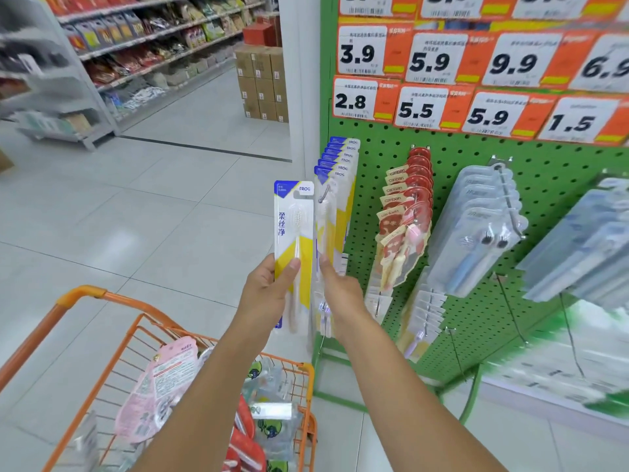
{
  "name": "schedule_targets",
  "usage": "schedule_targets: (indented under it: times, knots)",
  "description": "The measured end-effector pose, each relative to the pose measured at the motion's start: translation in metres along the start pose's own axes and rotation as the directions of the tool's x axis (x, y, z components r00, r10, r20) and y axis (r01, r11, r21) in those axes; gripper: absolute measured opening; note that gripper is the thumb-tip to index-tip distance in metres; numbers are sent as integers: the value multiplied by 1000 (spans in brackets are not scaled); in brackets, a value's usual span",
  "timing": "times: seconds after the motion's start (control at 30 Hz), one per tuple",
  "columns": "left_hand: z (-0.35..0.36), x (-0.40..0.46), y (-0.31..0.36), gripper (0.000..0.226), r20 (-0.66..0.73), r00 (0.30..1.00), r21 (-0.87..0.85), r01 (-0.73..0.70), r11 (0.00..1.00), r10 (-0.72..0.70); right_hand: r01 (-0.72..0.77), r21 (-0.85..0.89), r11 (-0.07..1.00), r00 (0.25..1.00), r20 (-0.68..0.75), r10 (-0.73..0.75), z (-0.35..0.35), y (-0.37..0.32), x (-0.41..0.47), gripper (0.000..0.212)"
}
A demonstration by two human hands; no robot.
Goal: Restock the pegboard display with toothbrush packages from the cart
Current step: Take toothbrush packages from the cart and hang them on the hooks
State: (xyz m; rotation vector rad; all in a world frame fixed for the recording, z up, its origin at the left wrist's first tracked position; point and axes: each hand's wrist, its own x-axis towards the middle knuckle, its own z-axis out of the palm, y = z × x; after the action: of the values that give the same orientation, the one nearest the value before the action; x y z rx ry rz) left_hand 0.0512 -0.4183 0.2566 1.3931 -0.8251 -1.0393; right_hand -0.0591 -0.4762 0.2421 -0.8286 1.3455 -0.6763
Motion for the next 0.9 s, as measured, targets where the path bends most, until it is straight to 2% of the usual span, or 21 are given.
schedule_targets:
  times: [0.07, 0.17, 0.27, 0.33, 0.47, 0.57, 0.63, 0.77, 0.83, 0.9]
  knots:
    - [0, -2, -3, 19, 22, 1000, 10, -5, 1000, 5, 3, 14, 1000, 1000, 2, -3, -9, 18, -12, 78]
    - [1, -3, -5, 19, 55, 998, 31, -19, 999, 18, 193, 101, 976, 981, -4, -193, -21, 26, -28, 32]
    - [6, -1, -5, 27, 86, 996, 33, -18, 999, 15, 416, 73, 906, 903, 83, -421, -24, 16, -33, 18]
    - [9, 0, -6, 30, 105, 994, 10, -10, 1000, 9, 496, 37, 868, 865, 70, -497, -21, 9, -30, 9]
    - [13, 2, -9, 34, 120, 993, 27, -13, 1000, 10, 550, -8, 835, 835, 29, -549, -21, 3, -21, 14]
    - [14, 5, -12, 31, 75, 997, 33, 7, 999, -9, 523, 10, 853, 853, -13, -522, -19, 6, -12, 8]
    - [14, 9, -16, 22, 30, 999, 28, 19, 999, -20, 543, -16, 840, 837, -67, -543, -16, 8, -6, 9]
    - [13, 19, -21, 5, -105, 993, 130, -30, 991, 44, 601, -210, 771, 743, -210, -636, -8, 1, 5, 12]
    - [10, 21, -23, 11, -155, 985, 183, -44, 982, 73, 612, -304, 730, 680, -270, -682, -2, -4, 12, 14]
    - [5, 20, -25, 17, -175, 982, 206, -31, 978, 68, 597, -340, 727, 660, -308, -686, 6, -7, 19, 15]
